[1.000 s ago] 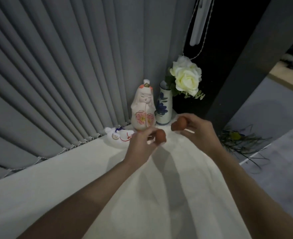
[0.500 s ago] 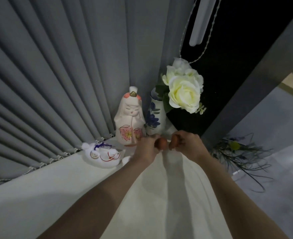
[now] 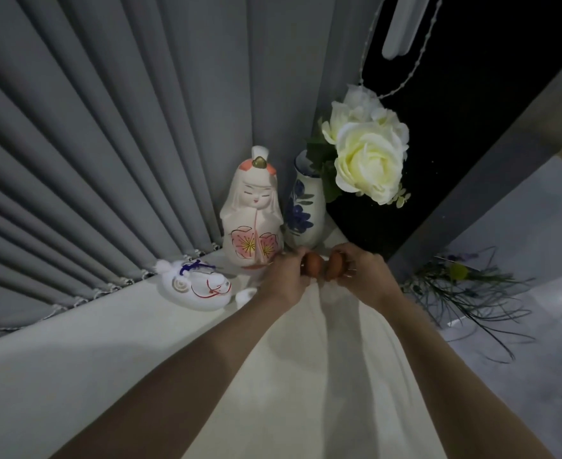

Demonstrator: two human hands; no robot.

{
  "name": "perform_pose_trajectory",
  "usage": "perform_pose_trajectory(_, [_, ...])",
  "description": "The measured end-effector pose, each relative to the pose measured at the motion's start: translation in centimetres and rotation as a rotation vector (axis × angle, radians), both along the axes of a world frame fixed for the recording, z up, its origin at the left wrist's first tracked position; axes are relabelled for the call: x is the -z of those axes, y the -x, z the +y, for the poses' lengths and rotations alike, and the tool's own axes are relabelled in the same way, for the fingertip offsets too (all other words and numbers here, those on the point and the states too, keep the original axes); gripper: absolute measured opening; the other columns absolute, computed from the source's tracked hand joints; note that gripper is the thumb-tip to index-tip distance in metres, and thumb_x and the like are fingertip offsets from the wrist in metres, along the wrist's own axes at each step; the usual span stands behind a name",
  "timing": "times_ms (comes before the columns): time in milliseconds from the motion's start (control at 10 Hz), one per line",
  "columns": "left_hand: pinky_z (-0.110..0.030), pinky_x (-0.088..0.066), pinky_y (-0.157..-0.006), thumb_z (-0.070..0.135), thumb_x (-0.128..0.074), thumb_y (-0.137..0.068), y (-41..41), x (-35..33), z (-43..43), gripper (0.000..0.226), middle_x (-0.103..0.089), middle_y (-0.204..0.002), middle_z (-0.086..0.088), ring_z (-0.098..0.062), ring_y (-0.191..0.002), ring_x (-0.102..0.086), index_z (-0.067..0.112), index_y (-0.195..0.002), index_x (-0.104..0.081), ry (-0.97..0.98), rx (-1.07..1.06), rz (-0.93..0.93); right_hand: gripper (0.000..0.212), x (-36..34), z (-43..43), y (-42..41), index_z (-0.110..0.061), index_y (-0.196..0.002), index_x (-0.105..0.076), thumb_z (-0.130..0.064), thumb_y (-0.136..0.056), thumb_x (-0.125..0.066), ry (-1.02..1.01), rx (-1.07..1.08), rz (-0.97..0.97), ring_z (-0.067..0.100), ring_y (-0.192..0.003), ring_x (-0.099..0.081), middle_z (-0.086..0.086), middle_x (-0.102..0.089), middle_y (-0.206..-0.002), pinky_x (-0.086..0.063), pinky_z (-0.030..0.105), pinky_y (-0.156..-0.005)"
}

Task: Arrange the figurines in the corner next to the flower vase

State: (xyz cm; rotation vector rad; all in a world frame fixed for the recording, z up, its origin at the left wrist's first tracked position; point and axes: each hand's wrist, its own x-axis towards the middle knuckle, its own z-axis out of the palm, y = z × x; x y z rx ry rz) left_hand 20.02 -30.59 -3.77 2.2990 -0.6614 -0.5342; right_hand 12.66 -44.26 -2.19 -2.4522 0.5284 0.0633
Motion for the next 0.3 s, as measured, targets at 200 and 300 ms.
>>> perform_pose_trajectory(200, [-0.042, -0.048, -0.101, 0.002, -0.065, -0.081, 0.3, -1.1, 0.5, 0.053, -0.064, -0.125, -0.015, -0.033, -0.114, -0.059, 0.01, -0.131, -0.048, -0.02, 0.015, -0.01, 0.061, -1.1, -0.1, 0.6, -0.014, -0.13, -0.048, -0.003, -0.074, -0.071, -0.062, 0.008, -0.011, 0.028, -0.106, -0.062, 0.014, -0.063, -0.121, -0.051, 0.042, -0.094])
perform_pose_trajectory(300, [-0.04, -0.048, -0.097, -0.001, -0.061, -0.083, 1.1, -2.5, 0.9, 0.044, -0.063, -0.121, -0.019, -0.035, -0.11, -0.059, 0.003, -0.126, -0.052, 0.015, 0.004, -0.002, 0.068, -2.0, 0.3, 1.2, -0.016, -0.134, -0.043, -0.005, -0.074, -0.073, -0.082, 0.01, -0.002, 0.025, -0.114, -0.058, 0.013, -0.059, -0.126, -0.051, 0.041, -0.095])
